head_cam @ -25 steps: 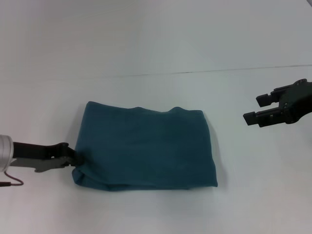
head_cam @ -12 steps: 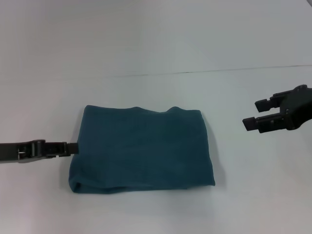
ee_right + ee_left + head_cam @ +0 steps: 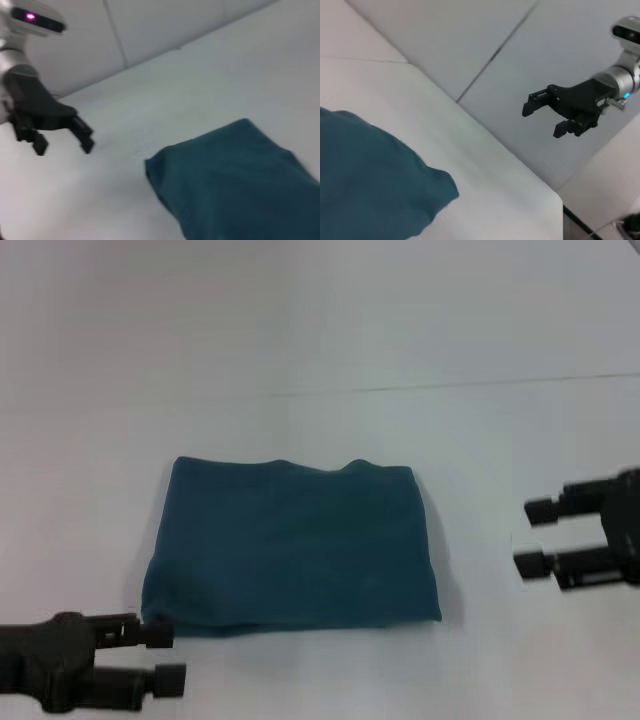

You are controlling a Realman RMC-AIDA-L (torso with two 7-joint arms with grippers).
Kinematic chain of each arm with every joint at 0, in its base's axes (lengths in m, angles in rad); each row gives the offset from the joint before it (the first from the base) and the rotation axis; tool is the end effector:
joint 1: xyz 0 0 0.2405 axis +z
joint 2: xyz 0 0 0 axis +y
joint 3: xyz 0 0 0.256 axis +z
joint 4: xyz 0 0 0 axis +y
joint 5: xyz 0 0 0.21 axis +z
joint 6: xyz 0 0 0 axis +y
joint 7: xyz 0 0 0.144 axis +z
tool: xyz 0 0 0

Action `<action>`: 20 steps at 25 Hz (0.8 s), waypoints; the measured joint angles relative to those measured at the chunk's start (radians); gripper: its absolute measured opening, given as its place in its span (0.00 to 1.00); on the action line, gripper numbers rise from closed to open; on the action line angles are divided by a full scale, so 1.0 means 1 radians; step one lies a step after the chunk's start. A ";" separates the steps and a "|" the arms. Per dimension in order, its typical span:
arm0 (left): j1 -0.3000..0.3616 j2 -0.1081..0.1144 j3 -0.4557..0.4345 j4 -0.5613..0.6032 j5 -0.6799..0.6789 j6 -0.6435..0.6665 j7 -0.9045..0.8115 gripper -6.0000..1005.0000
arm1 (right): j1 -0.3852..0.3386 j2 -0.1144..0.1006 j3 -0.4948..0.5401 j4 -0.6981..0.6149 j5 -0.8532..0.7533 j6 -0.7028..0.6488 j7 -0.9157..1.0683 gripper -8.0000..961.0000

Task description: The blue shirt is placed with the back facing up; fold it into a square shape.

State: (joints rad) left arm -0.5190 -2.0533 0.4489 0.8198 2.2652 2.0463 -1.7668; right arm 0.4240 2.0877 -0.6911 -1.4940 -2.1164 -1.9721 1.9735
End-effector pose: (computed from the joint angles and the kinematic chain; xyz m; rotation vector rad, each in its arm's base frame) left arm -0.2647 0.2780 0.0499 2.7739 1.0743 0.7150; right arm 0.2106 0.2944 0.1106 -2.7884 0.6684 0.3286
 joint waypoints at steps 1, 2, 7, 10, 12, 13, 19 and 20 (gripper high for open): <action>0.013 -0.006 0.000 -0.001 -0.003 0.000 0.038 0.59 | -0.018 0.003 -0.005 0.006 0.013 -0.007 -0.023 0.76; 0.027 -0.011 -0.001 -0.003 -0.008 0.001 0.075 0.66 | -0.034 0.004 -0.010 0.016 0.024 -0.006 -0.045 0.76; 0.098 -0.039 -0.019 -0.005 -0.030 -0.001 0.251 0.88 | -0.075 0.009 -0.019 0.101 0.048 -0.003 -0.123 0.76; 0.110 -0.041 -0.024 -0.005 -0.027 -0.007 0.279 0.95 | -0.078 0.009 -0.023 0.147 0.044 0.010 -0.159 0.76; 0.112 -0.041 -0.025 -0.005 -0.022 -0.007 0.277 0.95 | -0.079 0.009 -0.024 0.176 0.043 0.013 -0.182 0.82; 0.114 -0.040 -0.025 -0.005 -0.022 -0.007 0.276 0.95 | -0.078 0.009 -0.024 0.191 0.043 0.019 -0.195 0.88; 0.129 -0.042 -0.056 -0.006 -0.025 -0.014 0.283 0.95 | -0.081 0.006 -0.023 0.271 0.039 0.050 -0.265 0.96; 0.132 -0.042 -0.061 -0.006 -0.025 -0.016 0.285 0.95 | -0.081 0.005 -0.020 0.283 0.039 0.054 -0.274 0.96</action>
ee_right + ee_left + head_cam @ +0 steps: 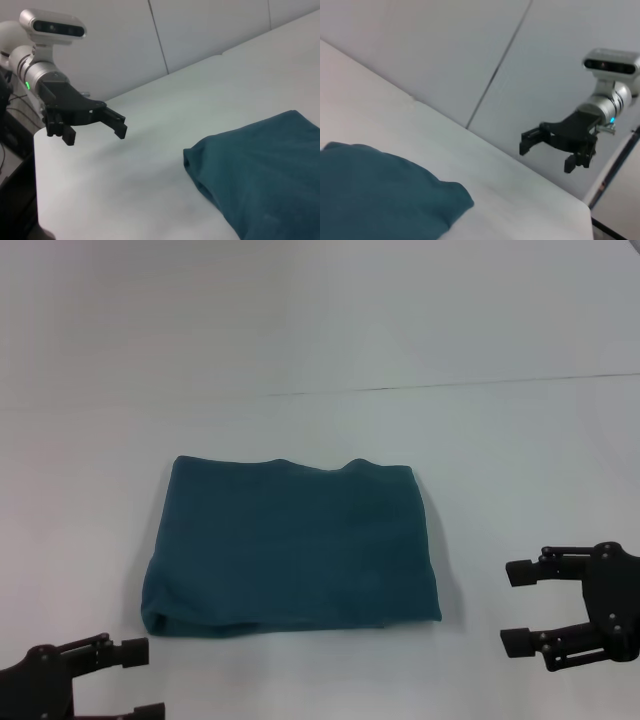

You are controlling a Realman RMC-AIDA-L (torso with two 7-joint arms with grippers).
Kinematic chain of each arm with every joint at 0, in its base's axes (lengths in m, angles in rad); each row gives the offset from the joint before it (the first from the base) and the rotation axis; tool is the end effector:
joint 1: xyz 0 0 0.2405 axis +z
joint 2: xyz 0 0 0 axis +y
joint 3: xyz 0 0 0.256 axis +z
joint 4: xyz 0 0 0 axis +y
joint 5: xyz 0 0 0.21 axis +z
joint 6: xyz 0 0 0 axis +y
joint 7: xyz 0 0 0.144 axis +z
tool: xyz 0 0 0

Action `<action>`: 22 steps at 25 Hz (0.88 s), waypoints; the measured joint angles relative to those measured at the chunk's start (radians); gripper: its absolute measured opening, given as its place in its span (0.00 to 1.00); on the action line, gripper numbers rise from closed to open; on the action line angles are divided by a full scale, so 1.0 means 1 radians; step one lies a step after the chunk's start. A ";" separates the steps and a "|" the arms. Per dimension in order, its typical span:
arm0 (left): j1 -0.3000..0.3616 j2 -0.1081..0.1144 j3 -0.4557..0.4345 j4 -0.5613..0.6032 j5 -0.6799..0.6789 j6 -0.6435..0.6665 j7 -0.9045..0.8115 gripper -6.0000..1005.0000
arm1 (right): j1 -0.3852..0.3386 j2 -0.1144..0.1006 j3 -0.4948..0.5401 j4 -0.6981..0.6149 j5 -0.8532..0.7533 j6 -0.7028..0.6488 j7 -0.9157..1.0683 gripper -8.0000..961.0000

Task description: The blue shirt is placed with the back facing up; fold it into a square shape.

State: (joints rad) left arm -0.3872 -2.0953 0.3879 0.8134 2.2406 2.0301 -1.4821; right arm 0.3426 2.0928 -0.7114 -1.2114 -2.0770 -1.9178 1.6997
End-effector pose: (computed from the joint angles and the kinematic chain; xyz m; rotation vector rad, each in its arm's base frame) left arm -0.2939 0.2419 0.0407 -2.8240 -0.8912 -0.8550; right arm 0.2564 0.2752 0.0708 -2.8593 0.6659 0.4878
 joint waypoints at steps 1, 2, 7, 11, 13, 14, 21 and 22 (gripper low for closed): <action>0.002 0.000 0.000 0.000 0.001 -0.002 0.001 0.95 | -0.001 -0.001 0.003 0.011 0.000 0.003 -0.007 0.96; 0.002 -0.001 0.000 0.000 0.003 -0.004 0.001 0.95 | -0.001 -0.002 0.006 0.019 0.000 0.006 -0.013 0.96; 0.002 -0.002 0.005 -0.002 0.012 -0.004 -0.001 0.95 | -0.001 -0.001 0.007 0.028 -0.001 0.016 -0.034 0.96; 0.002 -0.003 0.006 -0.002 0.013 -0.006 -0.002 0.95 | 0.001 -0.001 0.004 0.038 -0.002 0.030 -0.035 0.96; 0.002 -0.003 0.004 -0.002 0.013 -0.007 -0.002 0.95 | 0.003 0.000 0.004 0.041 -0.002 0.033 -0.035 0.96; 0.002 -0.003 0.004 -0.002 0.013 -0.007 -0.002 0.95 | 0.003 0.000 0.005 0.041 -0.002 0.034 -0.035 0.96; 0.002 -0.003 0.006 -0.002 0.013 -0.007 0.002 0.95 | 0.005 -0.002 0.008 0.041 -0.002 0.036 -0.035 0.96; 0.002 -0.003 0.006 -0.002 0.013 -0.007 0.002 0.95 | 0.005 -0.002 0.008 0.041 -0.002 0.036 -0.035 0.96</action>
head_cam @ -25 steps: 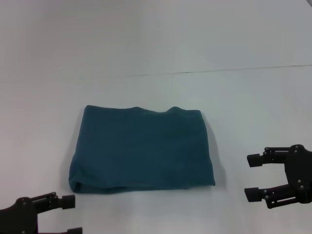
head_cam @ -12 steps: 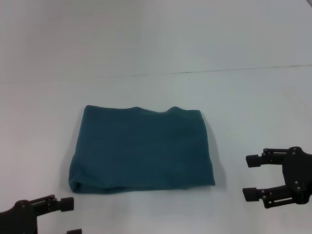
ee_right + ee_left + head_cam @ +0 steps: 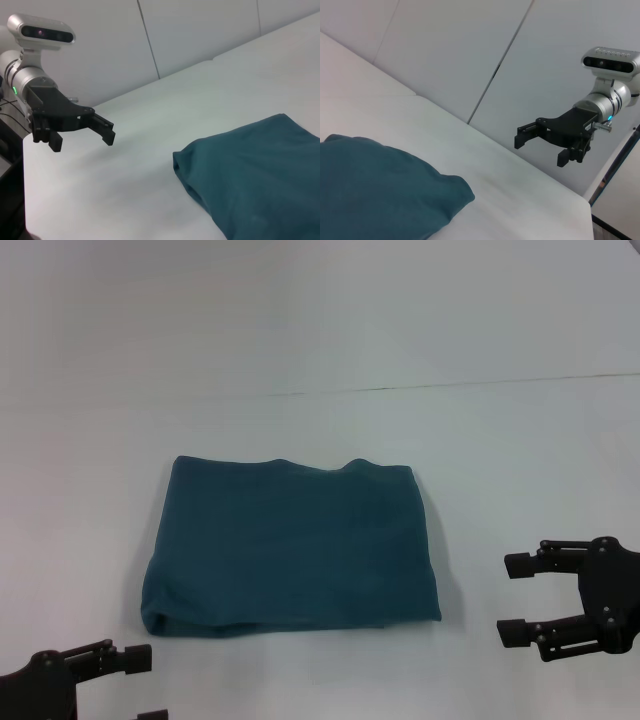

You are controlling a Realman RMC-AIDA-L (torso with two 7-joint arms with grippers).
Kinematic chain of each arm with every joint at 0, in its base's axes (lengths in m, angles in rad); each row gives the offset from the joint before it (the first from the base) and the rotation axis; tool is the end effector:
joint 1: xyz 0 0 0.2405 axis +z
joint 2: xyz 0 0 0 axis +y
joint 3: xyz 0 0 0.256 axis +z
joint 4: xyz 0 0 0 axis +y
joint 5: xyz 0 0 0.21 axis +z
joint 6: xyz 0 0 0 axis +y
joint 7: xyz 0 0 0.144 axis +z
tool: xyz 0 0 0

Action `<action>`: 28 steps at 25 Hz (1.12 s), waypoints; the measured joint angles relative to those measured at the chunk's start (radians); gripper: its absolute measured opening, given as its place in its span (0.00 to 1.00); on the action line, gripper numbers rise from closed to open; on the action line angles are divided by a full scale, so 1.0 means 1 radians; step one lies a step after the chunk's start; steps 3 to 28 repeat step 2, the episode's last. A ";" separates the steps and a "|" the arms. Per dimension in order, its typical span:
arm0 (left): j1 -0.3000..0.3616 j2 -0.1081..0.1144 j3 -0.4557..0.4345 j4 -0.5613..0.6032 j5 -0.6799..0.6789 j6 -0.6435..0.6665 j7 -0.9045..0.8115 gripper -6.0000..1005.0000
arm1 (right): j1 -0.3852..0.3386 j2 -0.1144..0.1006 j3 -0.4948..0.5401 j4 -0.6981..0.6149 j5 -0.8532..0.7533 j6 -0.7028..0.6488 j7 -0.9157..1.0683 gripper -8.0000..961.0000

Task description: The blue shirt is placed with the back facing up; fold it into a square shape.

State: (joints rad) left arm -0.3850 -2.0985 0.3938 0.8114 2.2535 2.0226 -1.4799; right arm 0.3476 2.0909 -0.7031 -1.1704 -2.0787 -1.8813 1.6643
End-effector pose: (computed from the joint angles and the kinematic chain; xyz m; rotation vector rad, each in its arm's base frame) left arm -0.2952 0.2406 0.0377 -2.8316 -0.9039 -0.8370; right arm 0.2617 0.2793 0.0674 -2.8335 0.6591 0.4993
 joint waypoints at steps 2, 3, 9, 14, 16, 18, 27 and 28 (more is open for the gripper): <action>0.000 0.000 0.000 0.000 0.000 0.000 0.000 0.95 | 0.001 0.000 0.000 0.000 0.000 0.000 0.000 0.96; 0.000 0.000 0.000 0.000 0.000 0.000 0.000 0.95 | 0.001 0.000 0.000 0.000 0.000 0.000 0.000 0.96; 0.000 0.000 0.000 0.000 0.000 0.000 0.000 0.95 | 0.001 0.000 0.000 0.000 0.000 0.000 0.000 0.96; 0.000 0.000 0.000 0.000 0.000 0.000 0.000 0.95 | 0.001 0.000 0.000 0.000 0.000 0.000 0.000 0.96; 0.000 0.000 0.000 0.000 0.000 0.000 0.000 0.95 | 0.001 0.000 0.000 0.000 0.000 0.000 0.000 0.96; 0.000 0.000 0.000 0.000 0.000 0.000 0.000 0.95 | 0.001 0.000 0.000 0.000 0.000 0.000 0.000 0.96; 0.000 0.000 0.000 0.000 0.000 0.000 0.000 0.95 | 0.001 0.000 0.000 0.000 0.000 0.000 0.000 0.96; 0.000 0.000 0.000 0.000 0.000 0.000 0.000 0.95 | 0.001 0.000 0.000 0.000 0.000 0.000 0.000 0.96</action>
